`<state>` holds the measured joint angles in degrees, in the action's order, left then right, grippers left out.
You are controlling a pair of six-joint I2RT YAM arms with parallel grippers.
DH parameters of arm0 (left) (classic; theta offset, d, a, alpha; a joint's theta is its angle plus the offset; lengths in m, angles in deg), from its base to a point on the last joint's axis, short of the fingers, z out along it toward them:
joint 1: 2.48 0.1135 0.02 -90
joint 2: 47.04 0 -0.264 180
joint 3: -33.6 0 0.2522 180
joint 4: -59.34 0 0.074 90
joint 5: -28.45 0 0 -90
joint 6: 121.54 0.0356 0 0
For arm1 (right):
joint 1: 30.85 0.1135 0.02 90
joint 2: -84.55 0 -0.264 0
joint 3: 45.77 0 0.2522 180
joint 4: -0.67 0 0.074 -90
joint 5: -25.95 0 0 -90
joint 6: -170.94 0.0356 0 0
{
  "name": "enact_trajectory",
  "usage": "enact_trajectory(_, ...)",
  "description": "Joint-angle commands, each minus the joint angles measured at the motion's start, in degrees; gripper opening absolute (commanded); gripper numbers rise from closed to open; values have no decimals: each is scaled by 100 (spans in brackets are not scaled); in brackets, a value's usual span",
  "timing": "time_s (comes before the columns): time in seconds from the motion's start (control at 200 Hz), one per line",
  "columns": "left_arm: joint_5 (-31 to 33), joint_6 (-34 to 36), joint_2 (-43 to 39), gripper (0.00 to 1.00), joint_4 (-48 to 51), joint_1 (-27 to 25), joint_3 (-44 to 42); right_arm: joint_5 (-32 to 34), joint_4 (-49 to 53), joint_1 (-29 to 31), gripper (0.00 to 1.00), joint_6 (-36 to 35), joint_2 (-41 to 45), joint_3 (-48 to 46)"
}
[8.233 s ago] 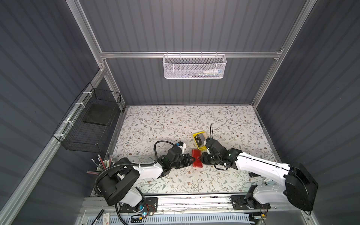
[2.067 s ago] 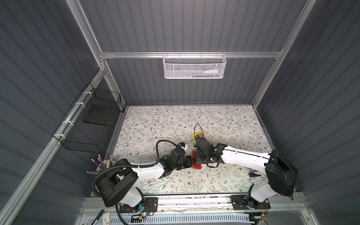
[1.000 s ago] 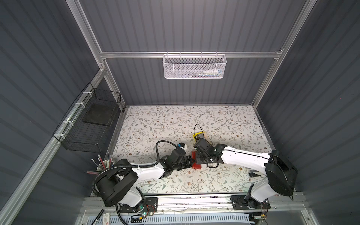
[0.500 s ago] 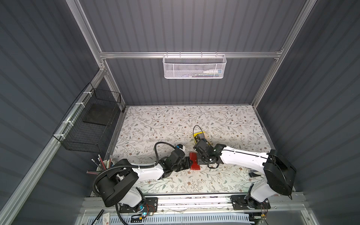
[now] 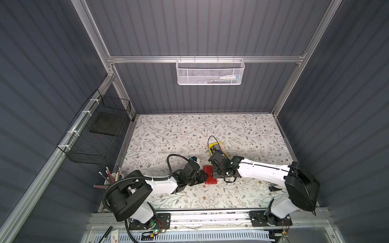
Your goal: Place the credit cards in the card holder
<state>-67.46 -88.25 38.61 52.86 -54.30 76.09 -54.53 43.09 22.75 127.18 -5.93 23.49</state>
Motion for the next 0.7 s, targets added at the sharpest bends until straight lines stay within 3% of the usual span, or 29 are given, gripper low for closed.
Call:
enact_trajectory(0.0, 105, -25, -36, 31, 261, 18, -18, 140, -6, 45, 4, -62, 122, -92)
enact_trajectory(0.335, 229, 101, -393, 72, 905, 22, 55, 206, -80, 71, 5, -186, 175, -145)
enact_trajectory(0.565, -139, 299, -414, 74, 752, 24, 113, 281, -84, 148, 4, -209, 298, -163)
enact_trajectory(0.695, -331, 292, -340, 82, 483, 22, 115, 451, 109, 209, 4, -203, 415, -94)
